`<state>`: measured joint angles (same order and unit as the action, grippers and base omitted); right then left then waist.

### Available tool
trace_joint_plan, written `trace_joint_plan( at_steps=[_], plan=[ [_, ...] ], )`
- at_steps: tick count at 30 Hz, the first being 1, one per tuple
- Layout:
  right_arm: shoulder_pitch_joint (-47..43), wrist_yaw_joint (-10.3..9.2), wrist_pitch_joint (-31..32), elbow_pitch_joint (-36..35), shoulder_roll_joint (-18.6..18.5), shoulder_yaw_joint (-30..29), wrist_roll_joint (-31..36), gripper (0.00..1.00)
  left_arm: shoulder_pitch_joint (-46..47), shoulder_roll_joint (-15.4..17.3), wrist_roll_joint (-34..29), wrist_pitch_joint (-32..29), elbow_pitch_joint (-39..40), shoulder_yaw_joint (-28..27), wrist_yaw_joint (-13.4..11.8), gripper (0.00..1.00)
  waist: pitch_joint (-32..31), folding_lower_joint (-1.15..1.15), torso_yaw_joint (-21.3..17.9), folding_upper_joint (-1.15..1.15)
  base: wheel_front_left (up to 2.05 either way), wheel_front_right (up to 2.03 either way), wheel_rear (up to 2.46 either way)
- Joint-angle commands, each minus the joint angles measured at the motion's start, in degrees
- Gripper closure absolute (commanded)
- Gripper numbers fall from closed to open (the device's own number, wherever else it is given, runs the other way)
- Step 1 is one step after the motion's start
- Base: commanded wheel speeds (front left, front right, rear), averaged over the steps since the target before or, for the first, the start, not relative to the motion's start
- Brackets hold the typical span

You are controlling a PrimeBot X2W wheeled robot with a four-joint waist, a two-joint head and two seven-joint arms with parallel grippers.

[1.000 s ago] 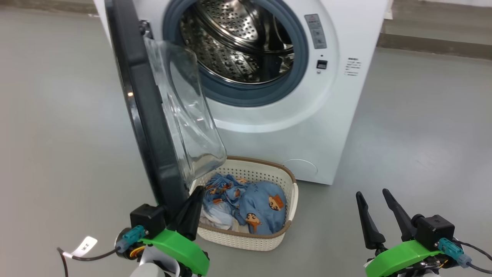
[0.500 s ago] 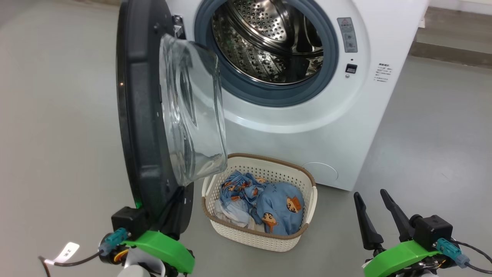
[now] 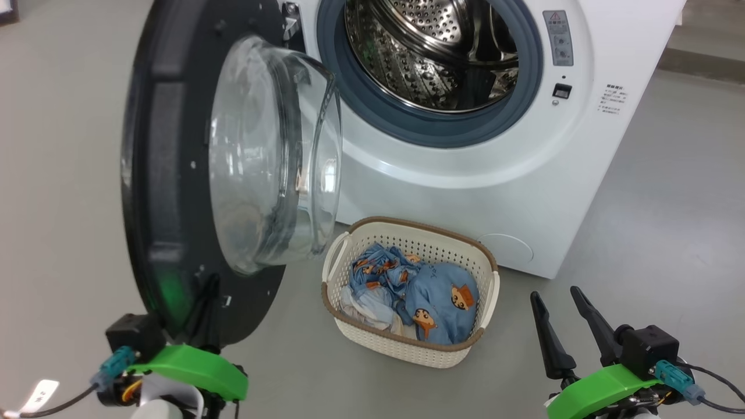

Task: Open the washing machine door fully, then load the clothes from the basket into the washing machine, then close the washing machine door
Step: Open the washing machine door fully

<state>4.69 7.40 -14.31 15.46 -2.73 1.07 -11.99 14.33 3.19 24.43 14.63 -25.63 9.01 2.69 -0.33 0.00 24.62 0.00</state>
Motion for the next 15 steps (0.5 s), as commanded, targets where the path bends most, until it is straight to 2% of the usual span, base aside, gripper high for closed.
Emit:
trace_joint_plan(
  at_steps=[1, 15],
  plan=[
    [1.39, 0.09, -0.69, -1.47, -0.15, 1.44, 1.02, 0.00, 1.21, 2.36, 0.00, 0.37, 1.42, -3.31, -0.88, 1.00, 1.02, 0.00, 0.20, 0.00, 0.00, 0.00, 0.00],
    [4.19, 0.09, -0.69, -1.63, -0.15, 1.09, 5.44, 0.00, 3.58, 4.20, -0.51, 0.37, 1.52, -16.19, -0.66, 1.00, 7.88, 0.00, -0.42, 0.00, 0.00, 0.00, 0.00]
  ],
)
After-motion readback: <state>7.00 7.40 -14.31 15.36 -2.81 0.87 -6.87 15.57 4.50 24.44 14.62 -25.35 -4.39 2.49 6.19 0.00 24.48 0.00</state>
